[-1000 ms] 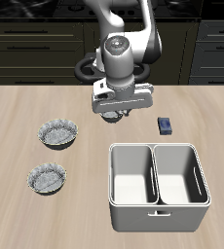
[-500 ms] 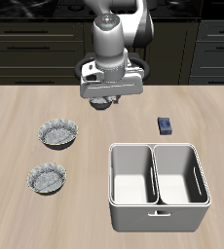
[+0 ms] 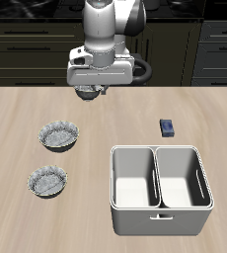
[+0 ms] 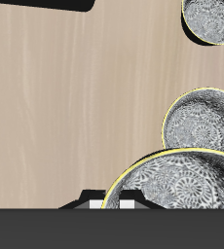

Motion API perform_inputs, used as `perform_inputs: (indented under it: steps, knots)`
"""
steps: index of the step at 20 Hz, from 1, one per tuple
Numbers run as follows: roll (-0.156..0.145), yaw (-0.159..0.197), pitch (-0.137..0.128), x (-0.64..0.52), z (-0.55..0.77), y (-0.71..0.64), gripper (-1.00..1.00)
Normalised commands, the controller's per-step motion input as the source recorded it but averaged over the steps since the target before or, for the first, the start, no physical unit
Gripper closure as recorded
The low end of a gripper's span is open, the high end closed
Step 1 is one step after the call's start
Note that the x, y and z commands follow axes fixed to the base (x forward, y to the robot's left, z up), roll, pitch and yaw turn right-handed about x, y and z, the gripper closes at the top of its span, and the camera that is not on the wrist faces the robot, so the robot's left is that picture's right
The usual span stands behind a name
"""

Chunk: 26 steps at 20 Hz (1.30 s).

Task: Stack the smallest bowl on the largest bowl

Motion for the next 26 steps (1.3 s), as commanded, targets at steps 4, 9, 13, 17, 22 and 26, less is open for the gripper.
perform_inputs:
  steps: [4, 9, 13, 17, 22, 26]
  knots:
    - [-0.001, -0.038, -0.015, 0.17, 0.20, -0.30, 1.00]
    - [-0.060, 0.018, -0.023, 0.21, 0.04, -0.43, 1.00]
    - [-0.025, 0.024, -0.017, 0.10, -0.03, -0.24, 1.00]
    - [0.028, -0.014, -0.014, 0.11, 0.03, -0.25, 1.00]
    - [0.040, -0.025, 0.006, 0.14, 0.00, -0.28, 1.00]
    - [0.007, 0.016, 0.010, 0.09, -0.10, -0.23, 1.00]
